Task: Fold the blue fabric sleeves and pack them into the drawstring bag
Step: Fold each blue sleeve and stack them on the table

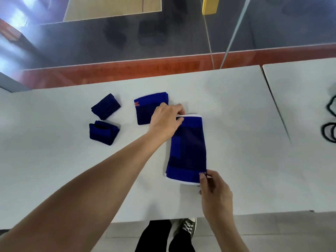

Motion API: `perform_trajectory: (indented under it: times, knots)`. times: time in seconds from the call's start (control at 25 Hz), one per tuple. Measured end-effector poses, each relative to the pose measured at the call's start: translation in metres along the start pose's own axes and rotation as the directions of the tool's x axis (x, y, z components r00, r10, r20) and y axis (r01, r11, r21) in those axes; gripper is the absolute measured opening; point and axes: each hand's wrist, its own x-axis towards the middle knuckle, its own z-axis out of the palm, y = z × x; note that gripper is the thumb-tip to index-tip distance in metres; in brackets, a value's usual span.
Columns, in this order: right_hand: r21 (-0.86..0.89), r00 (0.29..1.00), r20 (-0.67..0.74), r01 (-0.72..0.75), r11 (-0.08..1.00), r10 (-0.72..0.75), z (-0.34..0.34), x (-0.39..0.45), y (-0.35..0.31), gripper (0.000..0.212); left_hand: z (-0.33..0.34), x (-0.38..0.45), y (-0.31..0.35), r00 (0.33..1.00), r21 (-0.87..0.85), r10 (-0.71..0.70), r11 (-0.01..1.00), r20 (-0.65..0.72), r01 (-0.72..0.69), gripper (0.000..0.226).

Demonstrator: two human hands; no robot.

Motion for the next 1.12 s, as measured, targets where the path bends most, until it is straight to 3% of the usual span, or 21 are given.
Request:
perform_trajectory:
  times: [0.32,0.6,0.88,1.12]
  knots:
    - [-0.048,0.997,-0.072,-0.035,0.998,0.032,0.002,-0.001,0.001,0.005,0.02,-0.002,-0.009,0.999,0.052,0.042,0.998,0.004,-0.042,0.013]
    - [-0.158,0.98,-0.16,0.091,0.983,-0.116,0.001,0.007,0.003,0.007,0.024,-0.002,-0.016,0.993,0.099,0.092,0.991,-0.071,-0.085,0.008]
    - [-0.174,0.98,-0.183,0.052,0.983,-0.084,0.004,0.017,0.002,0.003,0.033,0.003,-0.02,0.985,0.17,0.113,0.981,-0.131,-0.09,0.01]
    - [-0.195,0.974,-0.226,-0.016,0.981,-0.029,0.007,0.022,-0.004,0.016,0.028,-0.026,-0.012,0.943,0.263,0.22,0.953,-0.248,-0.153,0.028]
